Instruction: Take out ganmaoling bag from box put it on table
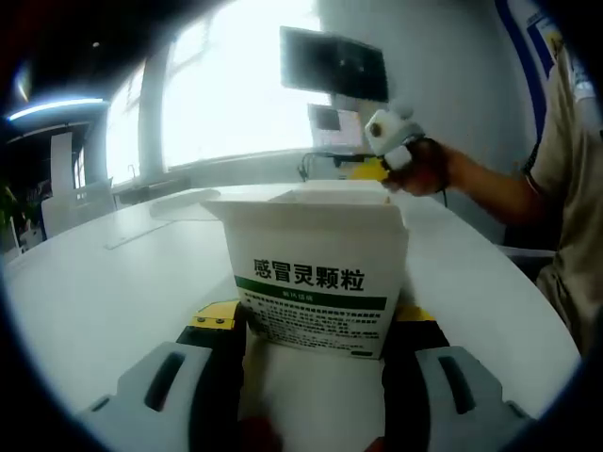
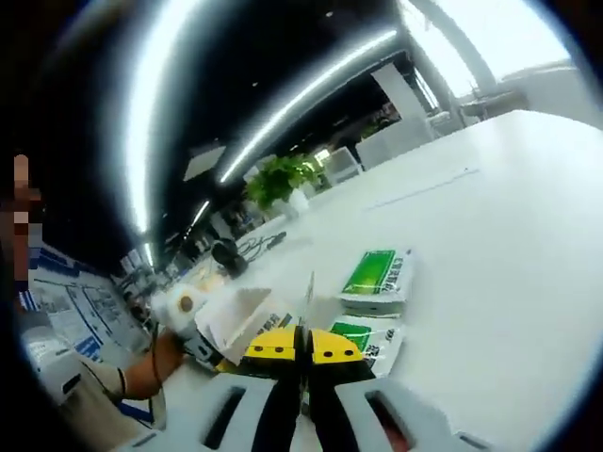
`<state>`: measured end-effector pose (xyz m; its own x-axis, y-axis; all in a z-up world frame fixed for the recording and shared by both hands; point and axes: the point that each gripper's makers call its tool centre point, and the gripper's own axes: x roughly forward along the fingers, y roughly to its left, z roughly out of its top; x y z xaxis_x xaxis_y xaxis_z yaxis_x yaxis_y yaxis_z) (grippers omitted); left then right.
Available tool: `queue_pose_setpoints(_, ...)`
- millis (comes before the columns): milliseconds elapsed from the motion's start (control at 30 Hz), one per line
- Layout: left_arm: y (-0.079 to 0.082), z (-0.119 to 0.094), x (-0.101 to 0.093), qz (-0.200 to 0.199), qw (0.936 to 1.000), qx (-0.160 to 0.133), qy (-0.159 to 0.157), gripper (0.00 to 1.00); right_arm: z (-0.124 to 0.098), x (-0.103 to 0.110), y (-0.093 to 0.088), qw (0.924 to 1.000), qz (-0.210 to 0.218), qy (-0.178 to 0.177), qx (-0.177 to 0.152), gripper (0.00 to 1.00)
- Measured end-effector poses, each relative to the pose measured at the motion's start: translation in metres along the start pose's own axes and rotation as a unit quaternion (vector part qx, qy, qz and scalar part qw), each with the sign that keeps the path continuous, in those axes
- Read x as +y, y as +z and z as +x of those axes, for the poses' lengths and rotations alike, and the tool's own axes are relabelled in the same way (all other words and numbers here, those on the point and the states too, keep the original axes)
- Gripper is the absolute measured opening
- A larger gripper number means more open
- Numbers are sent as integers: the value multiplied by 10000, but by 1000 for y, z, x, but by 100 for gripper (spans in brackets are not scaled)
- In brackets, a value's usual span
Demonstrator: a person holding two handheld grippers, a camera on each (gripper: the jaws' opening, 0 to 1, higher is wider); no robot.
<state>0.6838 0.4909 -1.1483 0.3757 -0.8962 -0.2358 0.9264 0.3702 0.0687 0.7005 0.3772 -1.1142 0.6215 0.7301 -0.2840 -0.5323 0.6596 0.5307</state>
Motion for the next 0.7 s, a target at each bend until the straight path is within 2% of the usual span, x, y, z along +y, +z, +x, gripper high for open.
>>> queue_pose_setpoints(100, 0, 0, 0, 1, 10000, -1, -1, 49, 2, -12, -6, 9985, -374, -384, 142, 0)
queue_pose_setpoints(233, 0, 0, 0, 0, 10000, -1, -1, 49, 4, -14, -9, 9939, -914, -582, 198, 0)
queue_pose_setpoints(367, 0, 0, 0, 0, 10000, -1, -2, 49, 4, -18, -8, 9807, -1750, -852, 170, 3)
queue_pose_setpoints(433, 0, 0, 0, 1, 10000, -1, -2, 49, 3, -17, -8, 9779, -1853, -951, 175, 5)
queue_pose_setpoints(500, 0, 0, 0, 0, 10000, -1, -1, 49, 1, -20, -5, 9712, -2113, -1092, 165, 7)
queue_pose_setpoints(667, 0, 0, 0, 0, 10000, 0, 0, 49, -5, -26, 0, 9568, -2503, -1469, 184, 18)
queue_pose_setpoints(700, 0, 0, 0, -1, 10000, 0, 0, 49, -7, -26, 2, 9565, -2491, -1510, 163, 21)
